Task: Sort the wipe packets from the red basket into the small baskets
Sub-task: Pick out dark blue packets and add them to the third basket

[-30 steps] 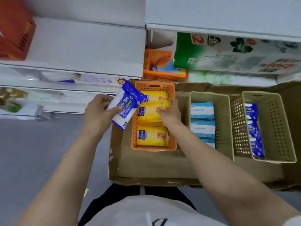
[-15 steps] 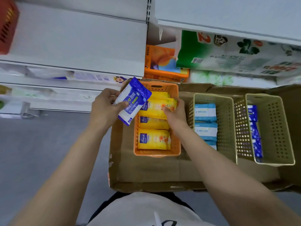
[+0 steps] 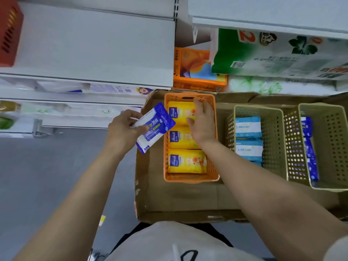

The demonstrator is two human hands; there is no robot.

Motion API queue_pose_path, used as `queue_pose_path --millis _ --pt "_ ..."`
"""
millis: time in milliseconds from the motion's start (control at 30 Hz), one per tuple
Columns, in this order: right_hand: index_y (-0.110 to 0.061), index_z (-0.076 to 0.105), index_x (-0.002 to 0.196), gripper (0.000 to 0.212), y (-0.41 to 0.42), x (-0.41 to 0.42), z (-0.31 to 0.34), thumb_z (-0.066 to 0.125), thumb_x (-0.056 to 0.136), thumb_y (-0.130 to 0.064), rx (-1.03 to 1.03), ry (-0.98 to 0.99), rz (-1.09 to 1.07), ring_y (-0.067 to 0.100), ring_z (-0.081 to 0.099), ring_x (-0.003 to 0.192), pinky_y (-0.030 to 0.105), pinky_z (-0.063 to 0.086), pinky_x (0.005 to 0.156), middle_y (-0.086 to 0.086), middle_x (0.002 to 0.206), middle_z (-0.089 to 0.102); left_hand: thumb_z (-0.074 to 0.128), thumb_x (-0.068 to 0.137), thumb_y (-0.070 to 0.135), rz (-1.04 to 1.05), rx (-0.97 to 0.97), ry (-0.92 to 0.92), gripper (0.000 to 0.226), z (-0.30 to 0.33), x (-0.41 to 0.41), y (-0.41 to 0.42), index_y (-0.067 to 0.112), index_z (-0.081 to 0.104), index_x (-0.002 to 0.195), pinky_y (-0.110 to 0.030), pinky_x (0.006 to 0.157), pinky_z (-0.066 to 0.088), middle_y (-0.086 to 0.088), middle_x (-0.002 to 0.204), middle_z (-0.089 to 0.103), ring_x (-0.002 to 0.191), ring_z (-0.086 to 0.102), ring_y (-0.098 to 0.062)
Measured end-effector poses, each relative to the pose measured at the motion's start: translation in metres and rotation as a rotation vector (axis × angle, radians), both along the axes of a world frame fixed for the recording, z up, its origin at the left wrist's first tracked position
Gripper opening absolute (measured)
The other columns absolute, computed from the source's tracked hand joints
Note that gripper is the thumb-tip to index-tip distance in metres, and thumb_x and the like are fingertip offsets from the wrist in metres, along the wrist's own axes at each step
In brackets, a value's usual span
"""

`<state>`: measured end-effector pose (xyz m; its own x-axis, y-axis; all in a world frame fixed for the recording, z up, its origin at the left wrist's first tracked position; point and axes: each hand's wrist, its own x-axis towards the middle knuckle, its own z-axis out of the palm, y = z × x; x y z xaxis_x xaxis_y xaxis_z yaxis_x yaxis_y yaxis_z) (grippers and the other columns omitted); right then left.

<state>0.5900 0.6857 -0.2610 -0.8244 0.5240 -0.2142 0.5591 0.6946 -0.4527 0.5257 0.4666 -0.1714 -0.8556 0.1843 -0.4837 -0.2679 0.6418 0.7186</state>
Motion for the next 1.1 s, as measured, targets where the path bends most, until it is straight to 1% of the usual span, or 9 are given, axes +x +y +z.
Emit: queue_pose_path --millis 100,200,267,433,533,667,767,933,1100 --pt "-0.026 0.050 0.142 0.050 0.003 0.001 -0.001 0.063 0.094 -0.026 0.007 -0.085 0.180 0.027 0.025 0.146 0.043 0.027 0.118 0.007 0.157 0.032 0.074 0.084 0.031 -0.007 0.030 -0.033 0.032 -0.001 -0.002 0.000 0.023 0.055 0.108 -0.021 0.059 0.048 0.003 0.115 0.063 0.090 0.064 -0.013" --pt "-0.025 0.055 0.139 0.042 0.010 -0.007 0.006 0.059 0.097 -0.029 -0.074 -0.100 0.181 0.026 0.029 0.144 0.040 0.025 0.117 0.006 0.155 0.037 0.073 0.084 0.032 -0.038 0.041 -0.046 0.028 0.000 -0.002 0.003 0.025 0.057 0.105 -0.020 0.058 0.047 0.009 0.105 0.061 0.077 0.064 -0.008" --pt "-0.023 0.052 0.141 0.043 0.011 -0.011 0.010 0.054 0.099 -0.032 -0.039 -0.080 0.174 0.026 0.028 0.145 0.041 0.024 0.118 0.005 0.156 0.035 0.073 0.083 0.032 -0.046 0.060 -0.057 0.027 -0.001 -0.001 0.004 0.026 0.058 0.105 -0.019 0.058 0.047 0.011 0.101 0.061 0.074 0.063 -0.005" --pt "-0.024 0.031 0.153 0.055 0.013 -0.012 0.011 0.047 0.102 -0.036 -0.144 -0.327 0.307 0.023 0.012 0.151 0.041 0.021 0.121 0.001 0.165 0.013 0.072 0.084 0.033 -0.119 0.053 -0.054 0.033 -0.001 0.001 0.009 0.023 0.061 0.113 -0.018 0.059 0.047 0.012 0.101 0.062 0.074 0.064 -0.005" --pt "-0.020 0.043 0.148 0.047 0.019 -0.016 0.032 0.044 0.103 -0.035 -0.261 -0.241 0.218 0.024 0.031 0.145 0.037 0.029 0.116 0.004 0.159 0.032 0.073 0.084 0.033 -0.138 0.061 -0.034 0.033 0.001 0.004 0.014 0.021 0.064 0.113 -0.019 0.059 0.048 0.010 0.102 0.065 0.077 0.066 -0.006" --pt "-0.029 0.054 0.137 0.043 0.012 -0.006 0.082 0.055 0.097 -0.044 -0.636 0.011 0.113 0.010 0.051 0.127 0.029 0.050 0.094 -0.007 0.141 0.055 0.073 0.084 0.034 -0.142 0.060 0.004 0.024 0.007 0.011 0.030 0.025 0.062 0.103 -0.019 0.059 0.048 0.008 0.098 0.066 0.076 0.066 -0.007" --pt "-0.032 0.058 0.131 0.044 0.013 0.014 0.105 0.070 0.089 -0.037 -0.603 -0.095 0.356 0.008 0.063 0.107 0.026 0.058 0.078 -0.008 0.123 0.064 0.074 0.084 0.033 -0.192 0.080 0.028 0.023 0.016 0.020 0.051 0.027 0.062 0.103 -0.017 0.057 0.048 0.009 0.096 0.064 0.076 0.066 -0.006" --pt "-0.016 0.069 0.107 0.029 0.057 0.055 0.112 0.078 0.084 -0.030 -0.654 -0.151 0.205 0.014 0.071 0.091 0.033 0.060 0.077 0.000 0.105 0.072 0.074 0.084 0.036 -0.152 0.113 0.004 0.028 0.020 0.049 0.098 0.020 0.064 0.105 -0.035 0.070 0.061 -0.001 0.108 0.070 0.086 0.071 -0.016" --pt "-0.020 0.067 0.094 0.014 0.139 0.114 0.109 0.077 0.085 -0.025 -0.583 -0.105 0.159 0.014 0.070 0.085 0.038 0.058 0.076 0.002 0.098 0.074 0.068 0.089 0.033 -0.136 0.189 -0.014 0.017 0.017 0.101 0.177 0.020 0.065 0.100 -0.039 0.075 0.059 -0.001 0.095 0.071 0.087 0.071 -0.019"
